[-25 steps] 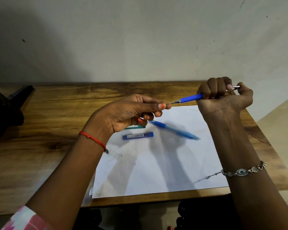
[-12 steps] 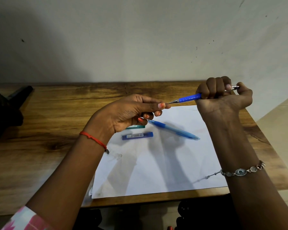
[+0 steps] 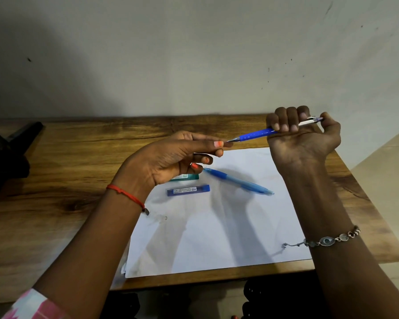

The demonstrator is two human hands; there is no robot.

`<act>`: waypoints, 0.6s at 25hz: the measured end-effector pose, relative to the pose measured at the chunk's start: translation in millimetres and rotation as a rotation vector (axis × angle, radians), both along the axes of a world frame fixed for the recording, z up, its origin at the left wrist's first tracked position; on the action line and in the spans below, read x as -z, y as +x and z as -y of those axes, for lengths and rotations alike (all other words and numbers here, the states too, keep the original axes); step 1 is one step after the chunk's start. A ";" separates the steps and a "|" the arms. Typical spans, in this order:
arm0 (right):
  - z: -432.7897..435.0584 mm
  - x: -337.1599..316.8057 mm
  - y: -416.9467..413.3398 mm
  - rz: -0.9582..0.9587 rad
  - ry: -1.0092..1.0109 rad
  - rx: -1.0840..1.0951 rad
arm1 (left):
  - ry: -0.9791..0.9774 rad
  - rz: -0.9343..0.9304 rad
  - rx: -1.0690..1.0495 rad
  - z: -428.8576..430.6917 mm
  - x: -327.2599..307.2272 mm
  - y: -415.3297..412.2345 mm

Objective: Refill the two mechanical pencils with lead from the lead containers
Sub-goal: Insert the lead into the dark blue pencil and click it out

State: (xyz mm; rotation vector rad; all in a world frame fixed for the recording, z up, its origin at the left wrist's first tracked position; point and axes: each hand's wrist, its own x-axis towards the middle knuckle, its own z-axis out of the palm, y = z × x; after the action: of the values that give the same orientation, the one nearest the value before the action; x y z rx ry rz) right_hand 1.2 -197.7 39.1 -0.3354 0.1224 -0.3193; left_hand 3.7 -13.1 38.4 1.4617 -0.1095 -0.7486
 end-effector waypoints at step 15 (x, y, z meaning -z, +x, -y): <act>33.4 10.3 -5.5 -0.233 -0.667 -0.359 | 0.001 0.033 -0.329 -4.5 5.1 7.6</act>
State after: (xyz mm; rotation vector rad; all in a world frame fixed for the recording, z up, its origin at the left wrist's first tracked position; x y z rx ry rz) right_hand -4.3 -231.1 28.8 -1.0430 0.1799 0.0481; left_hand 11.4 -8.6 33.3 1.4480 0.1052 -0.4567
